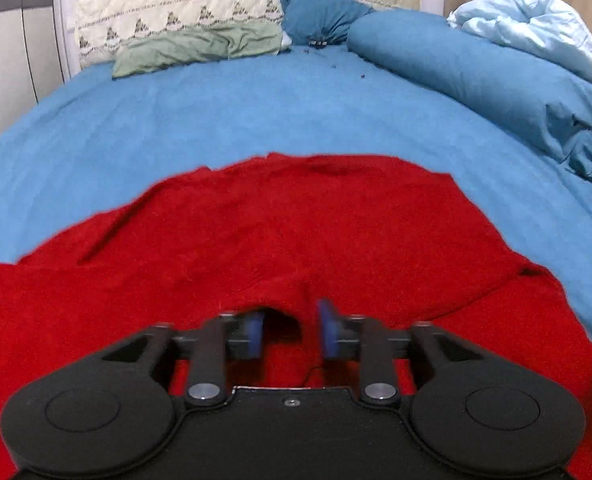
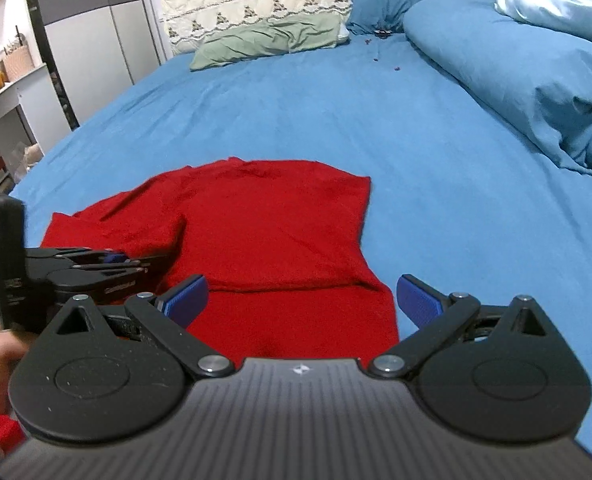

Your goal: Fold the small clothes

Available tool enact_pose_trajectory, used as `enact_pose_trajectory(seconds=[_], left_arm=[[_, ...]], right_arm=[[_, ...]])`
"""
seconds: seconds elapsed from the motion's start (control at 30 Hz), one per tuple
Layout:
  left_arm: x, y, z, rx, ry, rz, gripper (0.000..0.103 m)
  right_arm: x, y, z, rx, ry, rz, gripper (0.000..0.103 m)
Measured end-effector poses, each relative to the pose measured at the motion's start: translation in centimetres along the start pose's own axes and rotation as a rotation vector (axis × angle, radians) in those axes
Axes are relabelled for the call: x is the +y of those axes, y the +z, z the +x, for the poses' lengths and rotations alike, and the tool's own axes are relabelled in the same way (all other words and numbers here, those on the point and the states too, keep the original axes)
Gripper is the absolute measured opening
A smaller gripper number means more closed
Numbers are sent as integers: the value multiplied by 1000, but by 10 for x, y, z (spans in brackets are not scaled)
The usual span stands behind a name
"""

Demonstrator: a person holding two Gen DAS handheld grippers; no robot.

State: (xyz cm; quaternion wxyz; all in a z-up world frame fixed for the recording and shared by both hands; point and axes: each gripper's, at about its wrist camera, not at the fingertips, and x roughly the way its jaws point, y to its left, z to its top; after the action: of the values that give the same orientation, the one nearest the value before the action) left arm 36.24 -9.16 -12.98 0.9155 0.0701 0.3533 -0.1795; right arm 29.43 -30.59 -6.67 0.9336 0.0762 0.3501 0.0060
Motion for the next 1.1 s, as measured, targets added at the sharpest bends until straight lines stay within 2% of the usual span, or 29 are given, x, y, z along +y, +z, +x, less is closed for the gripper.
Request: enact_pose_trajectory(seconds=[0.03,0.1,0.23,0.27,0.33,0.4,0.47,0.6,0.7,0.73,0.8,0.97,1.03,1.07,1.1], left_arm=[[3,0,-11,-5,5,8,58],[13,1,-20,-5,41,14,72],[38,1,-50,11,89,7,77],[46,-1,-57,13,108,-1,87],[65,-6,-69,-2,136,-22,98],[84,-16,-79,-14,170,-24,98],[102,-29,-80,12,212,-25,98],[131,-56,-74,46,244,-68,98],[146,-70,-67,65,248,-117,98],[150,-75,-65,69,244,-133,98],[154,-79,-61,77,245,-149,98],[161,-81,-53,75,243,-164,98],[164,-84,-54,71,244,-173,98],[165,-86,-56,69,244,-178,98],[167,-85,-55,67,244,-185,98]], right_arm=[[3,2,0,-3,5,-7,103],[11,7,0,-7,13,-34,103],[42,14,0,-14,59,-132,103],[50,16,2,-7,71,-150,103],[66,18,9,18,103,-180,103],[83,21,19,38,124,-232,103],[100,19,31,57,135,-296,103],[139,14,68,107,172,-429,103],[167,5,95,126,160,-566,103],[174,1,105,132,145,-617,100],[186,-3,121,146,113,-679,84],[211,-16,143,138,72,-771,70],[219,-19,147,120,73,-803,55],[221,-19,148,123,92,-797,34],[220,-18,147,122,106,-778,27]])
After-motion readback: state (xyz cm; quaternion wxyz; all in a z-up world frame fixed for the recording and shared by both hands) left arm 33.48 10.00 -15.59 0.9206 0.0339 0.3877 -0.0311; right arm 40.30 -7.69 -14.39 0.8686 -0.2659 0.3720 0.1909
